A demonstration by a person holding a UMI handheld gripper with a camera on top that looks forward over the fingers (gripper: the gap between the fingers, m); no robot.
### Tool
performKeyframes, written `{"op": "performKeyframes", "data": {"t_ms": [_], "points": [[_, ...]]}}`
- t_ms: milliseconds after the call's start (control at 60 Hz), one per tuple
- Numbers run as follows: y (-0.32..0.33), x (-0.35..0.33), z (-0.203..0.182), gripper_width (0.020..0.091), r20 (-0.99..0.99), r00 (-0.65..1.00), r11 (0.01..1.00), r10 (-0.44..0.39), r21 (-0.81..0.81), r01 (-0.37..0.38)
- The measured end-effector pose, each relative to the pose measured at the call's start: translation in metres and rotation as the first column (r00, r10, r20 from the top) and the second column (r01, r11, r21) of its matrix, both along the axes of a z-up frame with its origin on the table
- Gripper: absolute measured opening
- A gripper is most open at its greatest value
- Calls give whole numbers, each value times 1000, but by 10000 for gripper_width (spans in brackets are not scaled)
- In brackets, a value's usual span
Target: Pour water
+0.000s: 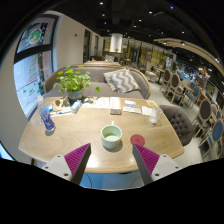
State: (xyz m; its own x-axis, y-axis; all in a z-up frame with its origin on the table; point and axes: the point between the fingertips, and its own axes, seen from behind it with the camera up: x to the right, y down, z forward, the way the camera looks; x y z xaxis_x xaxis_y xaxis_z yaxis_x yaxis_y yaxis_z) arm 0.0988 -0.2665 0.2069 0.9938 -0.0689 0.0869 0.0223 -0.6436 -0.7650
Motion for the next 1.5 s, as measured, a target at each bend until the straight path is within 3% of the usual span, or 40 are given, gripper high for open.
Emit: {"op": "performKeyframes", "data": {"t_ms": [133, 250, 500, 767, 1017, 1117, 1200, 1233, 1433, 1500], "points": [[-2, -19, -8, 863, 0, 1000, 999, -27, -18, 27], [9, -85, -31, 863, 1, 1000, 999, -29, -27, 29], [34, -241, -67, 857, -109, 991, 997, 73, -1, -73], [128, -355, -82, 859, -144, 969, 972, 201, 151, -179], [231, -374, -112, 855, -78, 984, 964, 159, 228, -138], [254, -378, -121, 762, -87, 985, 963, 149, 241, -124], [260, -378, -126, 603, -85, 987, 963, 139, 245, -115], [266, -377, -125, 497, -86, 987, 960, 136, 256, -110], [256, -372, -121, 379, -101, 984, 962, 147, 245, -118], [253, -369, -112, 378, -113, 982, 961, 148, 251, -116]]}}
